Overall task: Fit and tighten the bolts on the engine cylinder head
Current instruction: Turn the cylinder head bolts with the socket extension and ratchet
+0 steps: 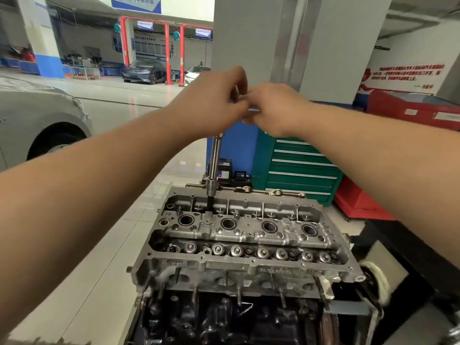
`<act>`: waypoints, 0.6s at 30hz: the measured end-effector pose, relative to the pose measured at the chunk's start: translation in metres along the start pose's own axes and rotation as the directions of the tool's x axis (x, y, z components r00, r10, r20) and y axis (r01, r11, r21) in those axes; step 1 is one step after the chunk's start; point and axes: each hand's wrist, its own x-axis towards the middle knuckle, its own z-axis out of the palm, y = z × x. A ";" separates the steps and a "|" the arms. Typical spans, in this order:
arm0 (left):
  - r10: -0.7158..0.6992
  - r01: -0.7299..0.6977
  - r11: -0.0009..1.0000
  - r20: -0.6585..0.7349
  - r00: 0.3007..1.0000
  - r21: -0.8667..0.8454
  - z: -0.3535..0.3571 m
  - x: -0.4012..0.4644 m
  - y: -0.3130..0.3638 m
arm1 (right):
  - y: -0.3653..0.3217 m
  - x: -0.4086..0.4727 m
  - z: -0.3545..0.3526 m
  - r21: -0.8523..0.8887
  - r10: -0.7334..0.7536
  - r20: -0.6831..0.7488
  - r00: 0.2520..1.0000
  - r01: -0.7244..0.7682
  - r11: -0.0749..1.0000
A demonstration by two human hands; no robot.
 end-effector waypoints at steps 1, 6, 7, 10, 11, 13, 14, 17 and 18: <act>-0.031 0.030 0.999 0.021 0.999 0.043 0.002 0.000 -0.002 | 0.000 0.002 0.006 -0.002 0.013 -0.042 0.999 -0.013 1.000; -0.065 0.048 0.968 0.061 0.996 0.247 0.008 0.007 -0.006 | -0.026 -0.028 0.051 0.719 0.402 -0.252 0.880 -0.108 0.686; -0.026 0.000 0.964 0.091 0.995 0.267 0.006 0.010 -0.007 | -0.036 -0.037 0.062 0.853 0.405 -0.104 0.908 -0.128 0.506; 0.124 -0.187 0.961 0.290 0.949 0.202 -0.002 0.016 -0.010 | -0.064 -0.048 0.089 0.970 0.108 0.240 0.965 -0.243 0.019; 0.171 -0.232 0.963 0.357 0.918 0.134 -0.006 0.017 -0.011 | -0.072 -0.048 0.093 0.964 0.021 0.249 0.968 -0.246 -0.102; 0.238 -0.227 0.971 0.396 0.887 -0.073 -0.013 0.017 -0.013 | -0.085 -0.045 0.097 0.940 -0.025 0.210 0.977 -0.209 -0.269; 0.231 -0.174 0.968 0.376 0.897 -0.182 -0.016 0.017 -0.016 | -0.090 -0.043 0.100 0.926 -0.014 0.185 0.983 -0.180 -0.331; 0.196 -0.120 0.960 0.304 0.932 -0.253 -0.019 0.016 -0.029 | -0.107 -0.038 0.113 0.891 0.081 0.164 0.983 -0.112 -0.441; 0.209 -0.153 0.967 0.296 0.932 -0.202 -0.019 0.015 -0.032 | -0.112 -0.038 0.117 0.903 0.142 0.166 0.976 -0.093 -0.420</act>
